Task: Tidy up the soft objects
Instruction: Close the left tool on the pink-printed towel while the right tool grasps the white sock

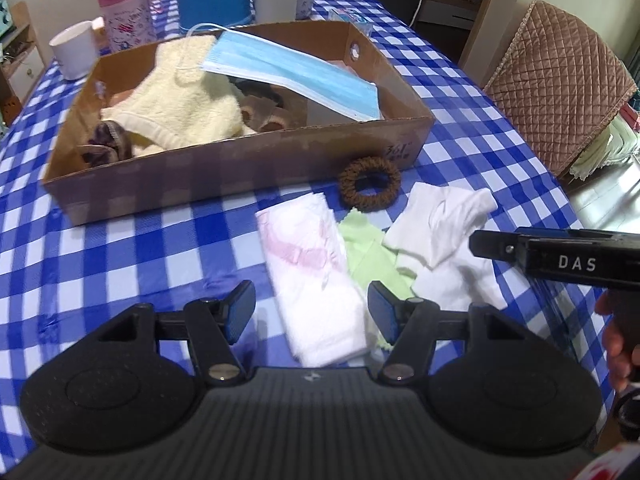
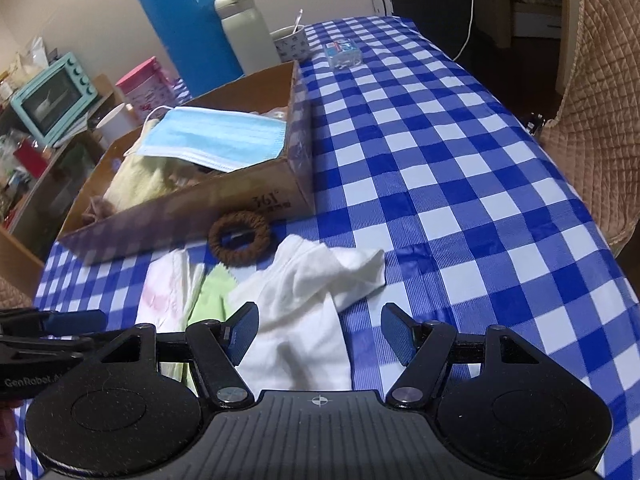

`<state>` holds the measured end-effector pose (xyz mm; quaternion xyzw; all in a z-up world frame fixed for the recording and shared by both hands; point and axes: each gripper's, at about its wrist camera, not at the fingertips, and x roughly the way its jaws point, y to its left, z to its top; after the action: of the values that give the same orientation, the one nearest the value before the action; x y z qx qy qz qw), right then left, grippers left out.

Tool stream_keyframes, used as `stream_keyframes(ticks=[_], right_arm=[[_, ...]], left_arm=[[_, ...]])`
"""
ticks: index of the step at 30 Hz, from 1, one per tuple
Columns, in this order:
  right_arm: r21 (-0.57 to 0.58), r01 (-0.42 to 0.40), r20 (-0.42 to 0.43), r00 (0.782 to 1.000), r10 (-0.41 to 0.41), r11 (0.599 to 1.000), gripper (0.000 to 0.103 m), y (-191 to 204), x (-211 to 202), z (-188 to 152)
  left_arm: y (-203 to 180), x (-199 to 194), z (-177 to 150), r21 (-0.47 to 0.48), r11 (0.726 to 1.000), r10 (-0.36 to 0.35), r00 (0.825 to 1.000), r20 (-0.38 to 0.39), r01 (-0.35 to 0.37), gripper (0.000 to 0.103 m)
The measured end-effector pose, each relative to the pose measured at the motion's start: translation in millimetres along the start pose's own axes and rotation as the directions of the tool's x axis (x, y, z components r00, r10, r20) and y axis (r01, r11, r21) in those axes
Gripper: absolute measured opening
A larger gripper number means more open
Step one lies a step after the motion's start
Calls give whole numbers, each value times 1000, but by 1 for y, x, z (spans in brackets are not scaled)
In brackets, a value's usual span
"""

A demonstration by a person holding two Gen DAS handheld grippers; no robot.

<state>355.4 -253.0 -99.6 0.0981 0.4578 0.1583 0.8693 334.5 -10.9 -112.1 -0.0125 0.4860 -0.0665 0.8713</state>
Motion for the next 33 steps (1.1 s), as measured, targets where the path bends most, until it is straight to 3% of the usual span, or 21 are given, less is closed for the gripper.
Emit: stream_keyframes(ticks=[10, 14, 19, 26, 31, 33], right_arm=[[29, 0, -11, 1000, 0, 1000, 68, -3, 14, 1], [40, -5, -6, 1000, 5, 999, 68, -6, 14, 0], [42, -11, -8, 1000, 11, 999, 68, -7, 15, 1], [46, -13, -9, 1000, 13, 999, 68, -4, 22, 5], [39, -8, 2, 1000, 8, 999, 68, 0, 32, 4], [4, -3, 17, 1000, 2, 1000, 57, 3, 34, 2]], left_arm=[[-6, 38, 6, 35, 999, 25, 998, -66, -22, 60], [-1, 35, 6, 46, 999, 29, 999, -43, -27, 52], [13, 23, 2, 71, 993, 90, 996, -7, -90, 45], [48, 14, -11, 45, 979, 199, 980, -19, -198, 49], [66, 14, -18, -4, 976, 216, 976, -40, -216, 51], [67, 15, -19, -8, 977, 211, 977, -38, -211, 51]])
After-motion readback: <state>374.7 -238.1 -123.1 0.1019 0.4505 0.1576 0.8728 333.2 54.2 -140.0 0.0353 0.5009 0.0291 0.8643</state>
